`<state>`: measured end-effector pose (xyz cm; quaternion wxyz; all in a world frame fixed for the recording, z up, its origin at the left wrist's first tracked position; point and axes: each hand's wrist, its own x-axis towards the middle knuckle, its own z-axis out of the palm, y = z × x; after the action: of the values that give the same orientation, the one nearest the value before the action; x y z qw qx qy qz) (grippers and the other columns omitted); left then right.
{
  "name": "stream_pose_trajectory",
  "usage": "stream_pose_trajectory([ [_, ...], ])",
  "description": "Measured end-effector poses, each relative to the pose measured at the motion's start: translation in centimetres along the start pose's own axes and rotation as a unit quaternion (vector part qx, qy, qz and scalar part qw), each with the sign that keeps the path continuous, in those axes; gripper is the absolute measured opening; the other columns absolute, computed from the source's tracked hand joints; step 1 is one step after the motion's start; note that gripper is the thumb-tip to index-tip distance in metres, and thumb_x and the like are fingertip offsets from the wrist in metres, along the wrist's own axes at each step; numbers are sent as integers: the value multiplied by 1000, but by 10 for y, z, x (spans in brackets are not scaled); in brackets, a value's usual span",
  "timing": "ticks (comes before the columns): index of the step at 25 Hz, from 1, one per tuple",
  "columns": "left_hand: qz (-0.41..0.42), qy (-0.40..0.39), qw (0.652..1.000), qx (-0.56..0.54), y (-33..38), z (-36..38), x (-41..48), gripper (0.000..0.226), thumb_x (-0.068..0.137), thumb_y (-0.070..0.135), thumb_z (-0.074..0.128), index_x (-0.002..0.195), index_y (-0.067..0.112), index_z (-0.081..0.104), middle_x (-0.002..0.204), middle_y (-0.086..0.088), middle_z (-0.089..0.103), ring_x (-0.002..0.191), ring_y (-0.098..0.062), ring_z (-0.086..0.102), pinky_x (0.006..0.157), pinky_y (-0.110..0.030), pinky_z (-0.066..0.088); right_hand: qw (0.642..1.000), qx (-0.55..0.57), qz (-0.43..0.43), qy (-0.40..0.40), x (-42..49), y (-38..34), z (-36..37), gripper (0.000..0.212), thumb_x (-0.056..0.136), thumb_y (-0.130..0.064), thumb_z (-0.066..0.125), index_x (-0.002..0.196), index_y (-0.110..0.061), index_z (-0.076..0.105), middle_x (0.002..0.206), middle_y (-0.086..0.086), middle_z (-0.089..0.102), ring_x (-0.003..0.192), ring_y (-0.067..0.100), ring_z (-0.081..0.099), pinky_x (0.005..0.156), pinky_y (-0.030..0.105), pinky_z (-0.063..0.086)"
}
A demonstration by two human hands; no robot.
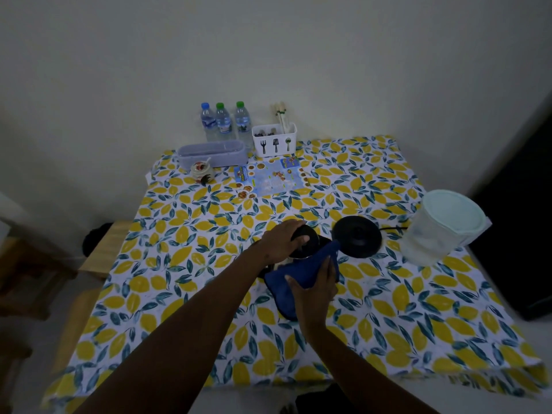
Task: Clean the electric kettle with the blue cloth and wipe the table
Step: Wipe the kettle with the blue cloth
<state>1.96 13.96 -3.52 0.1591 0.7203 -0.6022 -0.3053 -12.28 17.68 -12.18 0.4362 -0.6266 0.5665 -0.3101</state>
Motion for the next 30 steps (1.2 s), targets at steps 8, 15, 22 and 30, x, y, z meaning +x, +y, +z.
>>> stream_pose_trajectory([
  [8,10,46,998,-42,3,2,-6,55,98,41,46,146,17,31,154,-8,33,137,-26,34,111,-45,33,995,-80,-2,-63,10,26,-12,103,74,-41,77,150,-10,14,157,12,15,140,32,20,110,51,28],
  [15,-72,296,951,-55,-29,36,-37,59,80,61,57,117,15,59,109,-8,65,99,-22,60,84,-36,51,990,-102,-28,-97,19,49,-36,90,76,-34,73,146,-5,25,149,20,35,126,39,46,99,55,43],
  [22,-102,253,939,-211,-50,31,-45,33,75,38,79,86,19,54,76,-1,58,70,-13,55,59,-25,40,981,-114,-126,-96,38,48,-49,72,76,-17,65,142,-10,36,134,18,51,102,29,57,83,44,55],
  [30,-135,380,869,-286,-37,43,-30,38,72,46,77,87,17,58,74,7,59,70,-6,58,58,-20,42,977,-96,-166,-92,70,38,-62,62,77,-10,62,137,-13,45,84,0,57,61,9,49,55,14,32],
])
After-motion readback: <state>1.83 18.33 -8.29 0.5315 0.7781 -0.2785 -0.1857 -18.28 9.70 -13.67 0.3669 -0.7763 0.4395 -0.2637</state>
